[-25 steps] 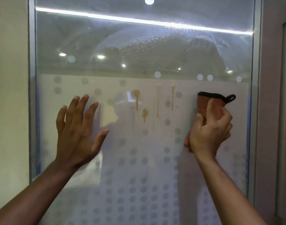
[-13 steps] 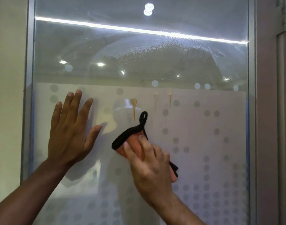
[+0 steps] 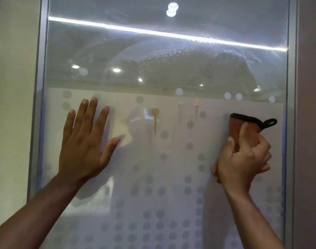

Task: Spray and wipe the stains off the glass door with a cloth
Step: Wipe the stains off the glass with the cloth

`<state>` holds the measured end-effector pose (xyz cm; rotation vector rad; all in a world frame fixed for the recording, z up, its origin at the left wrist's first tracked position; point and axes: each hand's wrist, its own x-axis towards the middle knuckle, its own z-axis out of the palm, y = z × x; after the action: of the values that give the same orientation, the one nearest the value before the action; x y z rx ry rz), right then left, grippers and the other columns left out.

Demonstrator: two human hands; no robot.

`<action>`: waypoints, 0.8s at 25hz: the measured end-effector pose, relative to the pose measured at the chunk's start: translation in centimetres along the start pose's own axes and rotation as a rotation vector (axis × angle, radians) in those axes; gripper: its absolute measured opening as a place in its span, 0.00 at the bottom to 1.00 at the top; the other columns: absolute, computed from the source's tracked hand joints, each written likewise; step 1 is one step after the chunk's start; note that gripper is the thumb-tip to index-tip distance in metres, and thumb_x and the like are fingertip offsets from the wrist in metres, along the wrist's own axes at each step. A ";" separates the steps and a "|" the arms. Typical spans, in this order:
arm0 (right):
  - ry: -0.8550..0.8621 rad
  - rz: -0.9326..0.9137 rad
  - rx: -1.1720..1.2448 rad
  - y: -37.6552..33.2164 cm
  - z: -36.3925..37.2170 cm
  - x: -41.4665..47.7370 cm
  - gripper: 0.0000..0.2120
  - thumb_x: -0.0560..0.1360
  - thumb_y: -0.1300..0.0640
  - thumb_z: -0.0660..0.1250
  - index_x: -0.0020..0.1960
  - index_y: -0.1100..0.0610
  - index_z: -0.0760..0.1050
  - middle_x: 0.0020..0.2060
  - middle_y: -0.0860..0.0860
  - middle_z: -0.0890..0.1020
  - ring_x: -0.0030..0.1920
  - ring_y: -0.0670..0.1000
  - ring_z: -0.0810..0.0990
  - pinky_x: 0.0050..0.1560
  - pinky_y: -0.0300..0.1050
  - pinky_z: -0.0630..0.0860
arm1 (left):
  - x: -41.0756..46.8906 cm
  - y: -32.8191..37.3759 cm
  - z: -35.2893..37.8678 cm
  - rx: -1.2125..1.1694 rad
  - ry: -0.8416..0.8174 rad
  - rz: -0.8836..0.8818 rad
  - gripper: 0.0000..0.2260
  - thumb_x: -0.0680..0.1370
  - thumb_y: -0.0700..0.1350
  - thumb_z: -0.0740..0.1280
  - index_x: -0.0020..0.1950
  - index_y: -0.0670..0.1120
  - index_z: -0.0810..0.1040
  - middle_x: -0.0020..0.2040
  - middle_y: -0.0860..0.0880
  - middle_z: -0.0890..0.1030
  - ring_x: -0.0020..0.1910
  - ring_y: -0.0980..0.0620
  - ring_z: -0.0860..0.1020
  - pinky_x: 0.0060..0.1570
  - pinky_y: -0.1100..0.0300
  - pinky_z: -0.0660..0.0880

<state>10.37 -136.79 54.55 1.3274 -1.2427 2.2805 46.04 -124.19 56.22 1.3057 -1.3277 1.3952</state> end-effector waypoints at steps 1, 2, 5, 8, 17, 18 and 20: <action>-0.005 -0.034 0.015 -1.1 0.6 -1.1 0.27 0.81 0.56 0.70 0.78 0.45 0.72 0.71 0.61 0.71 0.67 0.65 0.70 0.67 0.61 0.64 | 0.0 0.1 0.0 0.002 0.001 -0.002 0.37 0.86 0.67 0.49 0.88 0.44 0.57 0.89 0.39 0.54 0.89 0.39 0.52 0.85 0.33 0.54; -0.012 -0.088 0.026 -2.3 1.1 -2.4 0.27 0.80 0.56 0.70 0.78 0.46 0.72 0.71 0.62 0.72 0.67 0.65 0.71 0.66 0.60 0.66 | 0.0 0.1 0.0 0.002 0.000 -0.004 0.37 0.86 0.67 0.49 0.88 0.44 0.57 0.89 0.39 0.54 0.89 0.39 0.52 0.85 0.33 0.54; -0.075 -0.267 0.018 -5.0 1.8 -6.4 0.28 0.77 0.59 0.69 0.77 0.48 0.75 0.70 0.64 0.74 0.61 0.65 0.73 0.60 0.58 0.68 | 0.1 0.2 0.0 -0.001 -0.004 -0.004 0.37 0.86 0.67 0.48 0.88 0.44 0.57 0.89 0.39 0.54 0.89 0.38 0.52 0.85 0.33 0.54; -0.213 -0.549 0.000 -6.0 1.4 -11.8 0.30 0.75 0.64 0.69 0.76 0.50 0.76 0.72 0.65 0.75 0.58 0.66 0.77 0.57 0.58 0.70 | 0.1 0.2 -0.2 0.006 -0.003 0.000 0.37 0.86 0.67 0.48 0.88 0.44 0.57 0.89 0.39 0.54 0.89 0.38 0.52 0.84 0.32 0.55; -0.150 -0.669 -0.101 -2.3 0.3 -4.0 0.29 0.78 0.60 0.69 0.76 0.39 0.74 0.74 0.57 0.75 0.64 0.62 0.76 0.57 0.56 0.67 | 0.0 -0.1 -0.2 -0.001 -0.001 0.008 0.37 0.86 0.67 0.48 0.88 0.43 0.57 0.89 0.39 0.54 0.89 0.37 0.53 0.84 0.31 0.56; -0.117 -0.584 -0.087 -2.7 0.5 -0.9 0.30 0.78 0.61 0.68 0.76 0.40 0.74 0.73 0.58 0.74 0.64 0.62 0.74 0.59 0.58 0.67 | 0.1 0.0 -0.2 0.000 0.002 0.007 0.38 0.86 0.67 0.48 0.88 0.43 0.57 0.89 0.38 0.54 0.89 0.37 0.53 0.84 0.31 0.56; -0.065 -0.437 -0.079 -3.7 1.1 5.3 0.31 0.78 0.62 0.66 0.77 0.40 0.69 0.72 0.62 0.72 0.65 0.65 0.71 0.63 0.62 0.67 | 0.1 0.0 -0.3 -0.001 0.002 0.010 0.38 0.86 0.67 0.48 0.88 0.43 0.58 0.89 0.38 0.55 0.89 0.37 0.53 0.84 0.31 0.56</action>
<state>10.09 -136.44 61.11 1.4824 -0.9342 1.8799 45.94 -123.95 56.34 1.2984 -1.3343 1.4023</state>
